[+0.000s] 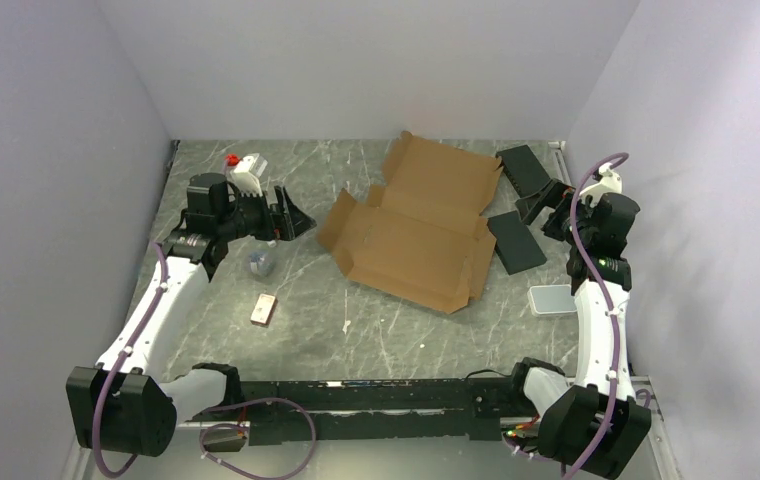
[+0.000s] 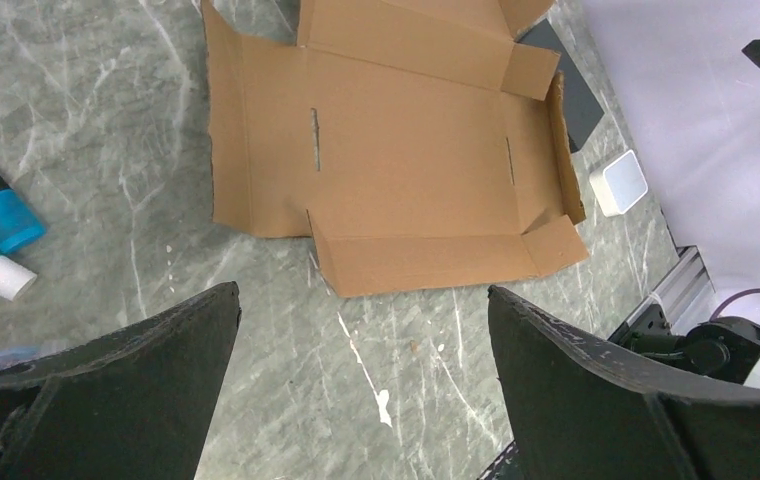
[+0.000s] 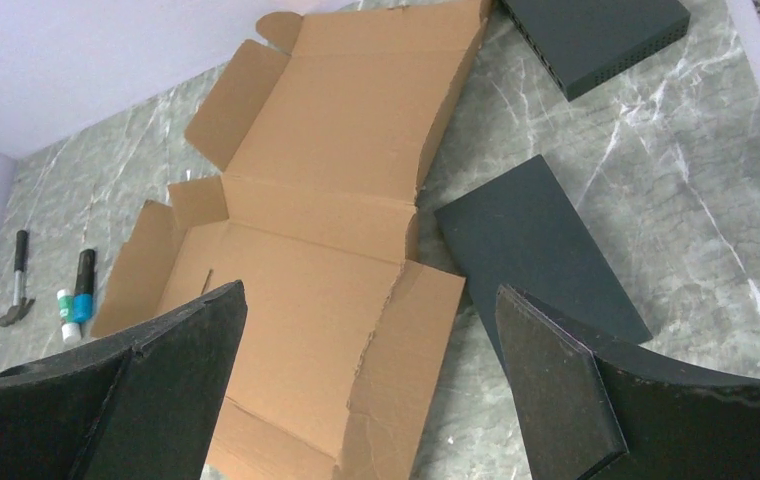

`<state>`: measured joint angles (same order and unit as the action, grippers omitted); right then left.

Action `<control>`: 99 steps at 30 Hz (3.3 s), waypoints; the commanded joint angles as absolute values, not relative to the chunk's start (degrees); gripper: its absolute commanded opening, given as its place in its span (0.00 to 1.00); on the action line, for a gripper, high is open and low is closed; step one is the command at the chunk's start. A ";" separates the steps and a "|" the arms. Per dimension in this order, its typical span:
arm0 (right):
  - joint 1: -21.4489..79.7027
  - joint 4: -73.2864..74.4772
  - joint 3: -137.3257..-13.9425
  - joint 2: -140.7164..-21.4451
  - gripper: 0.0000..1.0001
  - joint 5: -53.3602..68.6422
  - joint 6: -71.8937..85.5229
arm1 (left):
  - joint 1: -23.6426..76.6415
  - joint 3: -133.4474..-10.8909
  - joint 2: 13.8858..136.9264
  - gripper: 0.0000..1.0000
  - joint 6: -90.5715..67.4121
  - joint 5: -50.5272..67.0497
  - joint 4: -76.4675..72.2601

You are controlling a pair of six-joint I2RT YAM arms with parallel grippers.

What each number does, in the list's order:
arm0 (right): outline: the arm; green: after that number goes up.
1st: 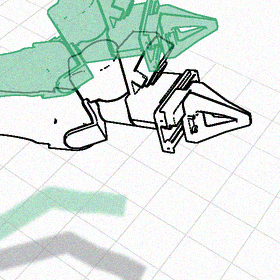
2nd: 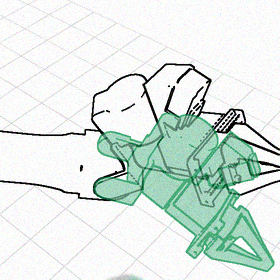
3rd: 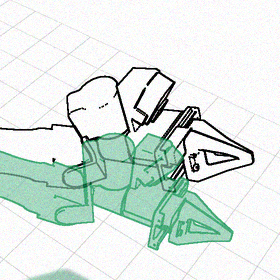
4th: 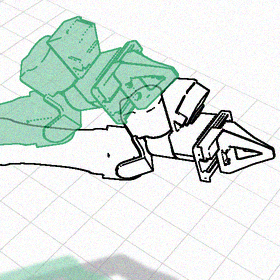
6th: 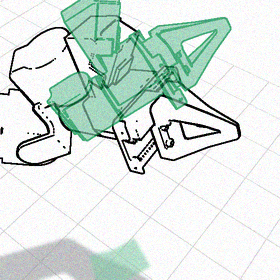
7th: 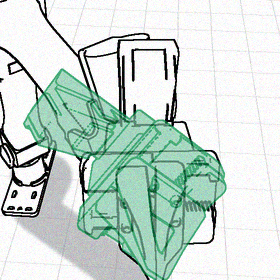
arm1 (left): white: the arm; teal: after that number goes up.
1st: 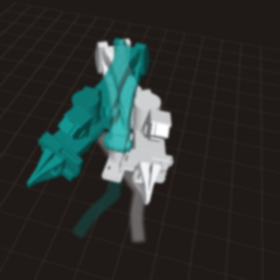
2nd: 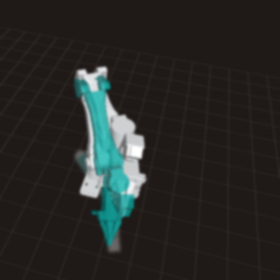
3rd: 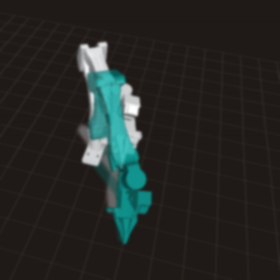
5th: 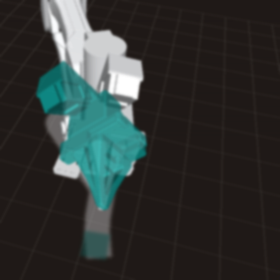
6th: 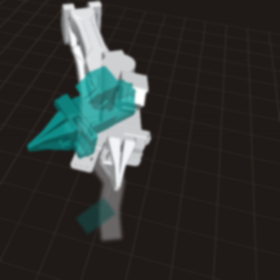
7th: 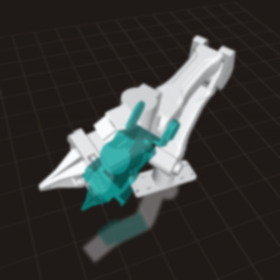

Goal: Fold the paper box

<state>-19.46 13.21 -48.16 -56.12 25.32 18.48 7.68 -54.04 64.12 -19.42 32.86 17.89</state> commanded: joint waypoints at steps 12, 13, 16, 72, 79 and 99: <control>-19.47 5.09 -43.77 -54.04 1.00 49.83 5.47 | 7.38 -53.81 65.22 0.99 -26.46 37.02 13.42; -19.40 5.36 -43.66 -53.97 1.00 51.61 3.90 | 7.50 -52.82 65.52 0.99 -28.81 37.93 12.43; -19.09 7.32 -43.68 -54.01 1.00 53.66 0.73 | 9.33 -47.36 65.39 0.97 -39.62 39.03 6.34; -11.96 9.83 -42.71 -54.32 1.00 56.69 -6.15 | 42.02 -35.46 84.29 0.68 -82.84 -6.12 -7.22; -11.87 10.01 -42.71 -54.39 1.00 56.51 -6.42 | 42.02 -34.86 91.75 0.60 -85.27 -4.64 -16.76; -10.81 10.94 -42.97 -54.03 1.00 56.03 -7.98 | 38.47 -33.68 84.85 0.00 -65.17 -14.04 -19.05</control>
